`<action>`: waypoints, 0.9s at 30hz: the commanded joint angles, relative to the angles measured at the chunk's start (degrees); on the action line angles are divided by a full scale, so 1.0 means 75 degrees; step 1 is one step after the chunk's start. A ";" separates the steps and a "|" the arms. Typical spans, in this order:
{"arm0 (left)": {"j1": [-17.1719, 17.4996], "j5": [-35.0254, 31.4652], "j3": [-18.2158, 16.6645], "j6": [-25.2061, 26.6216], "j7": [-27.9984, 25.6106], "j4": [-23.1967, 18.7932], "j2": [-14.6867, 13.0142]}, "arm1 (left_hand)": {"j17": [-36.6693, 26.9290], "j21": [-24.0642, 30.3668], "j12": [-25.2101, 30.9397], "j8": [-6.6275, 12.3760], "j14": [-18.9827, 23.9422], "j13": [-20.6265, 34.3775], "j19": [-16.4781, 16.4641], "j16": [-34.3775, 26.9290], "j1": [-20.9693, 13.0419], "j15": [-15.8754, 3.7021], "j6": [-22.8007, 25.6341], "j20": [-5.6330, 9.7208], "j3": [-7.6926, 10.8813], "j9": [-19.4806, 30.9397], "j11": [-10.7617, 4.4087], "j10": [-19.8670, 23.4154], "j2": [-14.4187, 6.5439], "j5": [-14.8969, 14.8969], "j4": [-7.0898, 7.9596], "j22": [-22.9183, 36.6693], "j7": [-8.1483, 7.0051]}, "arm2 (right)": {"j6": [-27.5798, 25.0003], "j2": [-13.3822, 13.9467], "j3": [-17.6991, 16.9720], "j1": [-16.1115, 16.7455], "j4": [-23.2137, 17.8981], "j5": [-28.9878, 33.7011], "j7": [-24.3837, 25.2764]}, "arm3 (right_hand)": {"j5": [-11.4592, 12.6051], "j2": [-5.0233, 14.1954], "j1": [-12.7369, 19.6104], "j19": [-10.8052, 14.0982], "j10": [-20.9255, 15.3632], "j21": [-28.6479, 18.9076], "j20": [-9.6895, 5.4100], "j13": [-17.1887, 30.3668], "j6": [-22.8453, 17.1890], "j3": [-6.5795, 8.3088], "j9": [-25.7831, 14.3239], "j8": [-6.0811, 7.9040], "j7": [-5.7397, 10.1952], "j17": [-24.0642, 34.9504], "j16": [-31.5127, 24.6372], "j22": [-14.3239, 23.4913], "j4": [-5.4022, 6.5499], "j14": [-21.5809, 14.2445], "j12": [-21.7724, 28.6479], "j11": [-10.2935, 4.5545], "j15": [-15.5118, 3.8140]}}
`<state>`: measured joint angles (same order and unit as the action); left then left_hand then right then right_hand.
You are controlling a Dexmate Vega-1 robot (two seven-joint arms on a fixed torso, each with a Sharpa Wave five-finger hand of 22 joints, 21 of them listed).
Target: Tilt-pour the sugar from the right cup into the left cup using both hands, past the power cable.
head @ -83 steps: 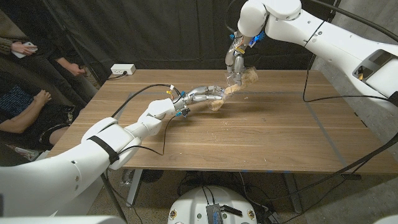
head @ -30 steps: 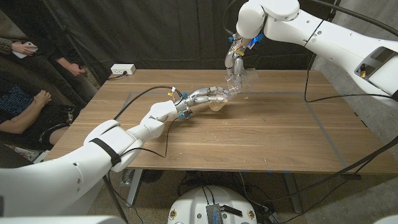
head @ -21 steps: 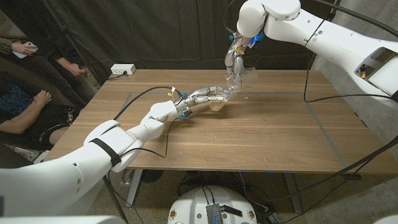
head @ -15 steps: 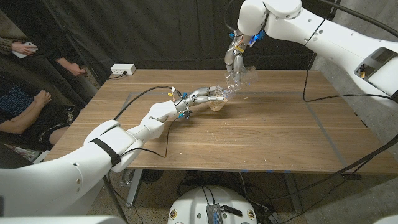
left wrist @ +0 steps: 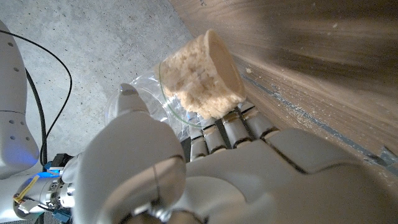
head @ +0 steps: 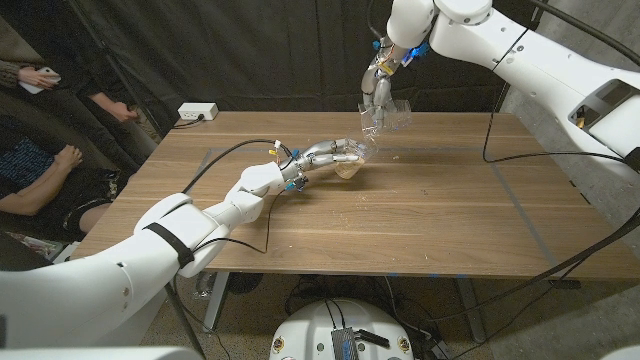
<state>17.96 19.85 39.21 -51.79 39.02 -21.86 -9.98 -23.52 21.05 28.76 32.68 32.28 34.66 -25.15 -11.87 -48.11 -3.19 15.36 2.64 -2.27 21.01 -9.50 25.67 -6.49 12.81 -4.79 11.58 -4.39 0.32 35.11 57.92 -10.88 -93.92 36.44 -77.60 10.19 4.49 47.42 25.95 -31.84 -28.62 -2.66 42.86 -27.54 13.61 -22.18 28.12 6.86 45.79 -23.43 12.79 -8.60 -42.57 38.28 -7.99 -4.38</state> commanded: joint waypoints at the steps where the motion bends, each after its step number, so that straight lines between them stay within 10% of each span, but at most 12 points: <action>1: 0.0051 0.0117 -0.0100 -0.0131 0.0115 -0.0089 -0.0050 | -0.0015 0.0033 0.0057 0.0066 0.0067 0.0015 -0.0022 0.0015 -0.0081 -0.1000 0.0058 0.0298 -0.0037 -0.0009 -0.0018 0.0076 0.0005 0.0014 -0.0024 0.0033 -0.0008 | -0.0363 0.0117 -0.0384 0.0266 -0.0193 0.0044 0.0161 | 0.0050 0.0217 0.0200 -0.0018 -0.0084 -0.0052 -0.0648 0.0027 -0.0242 0.0091 -0.0050 0.0040 0.0173 0.0022 -0.0018 0.0014 0.0032 -0.0106 0.0011 0.0023 -0.1218; 27: 0.0294 0.0286 -0.0260 -0.0282 0.0017 -0.0582 -0.0294 | -0.0017 0.0052 0.0068 0.0080 0.0096 0.0007 -0.0036 0.0013 -0.0095 -0.0998 0.0060 0.0320 -0.0072 -0.0023 -0.0022 0.0085 0.0003 0.0020 -0.0016 0.0031 -0.0019 | -0.1565 0.0766 -0.1196 0.1014 -0.1062 -0.0053 0.0992 | 0.0046 0.0209 0.0211 0.0060 -0.0187 -0.0107 -0.0642 0.0072 -0.0313 0.0104 -0.0089 0.0052 0.0177 0.0076 -0.0033 0.0006 0.0032 -0.0207 0.0012 -0.0017 -0.1217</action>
<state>19.27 21.14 37.80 -53.59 39.71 -24.33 -11.26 -23.51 21.05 29.04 33.06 32.46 34.62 -25.15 -11.88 -48.58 -2.97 15.35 2.64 -2.46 20.72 -9.59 25.78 -6.02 12.80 -4.91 11.58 -4.39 -7.93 38.30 51.87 -6.01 -98.05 36.36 -72.55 10.05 4.42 47.49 25.96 -32.57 -28.95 -2.66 43.15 -27.96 13.61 -22.66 28.20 6.46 46.07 -23.16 12.80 -8.59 -43.44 38.06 -7.90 -4.64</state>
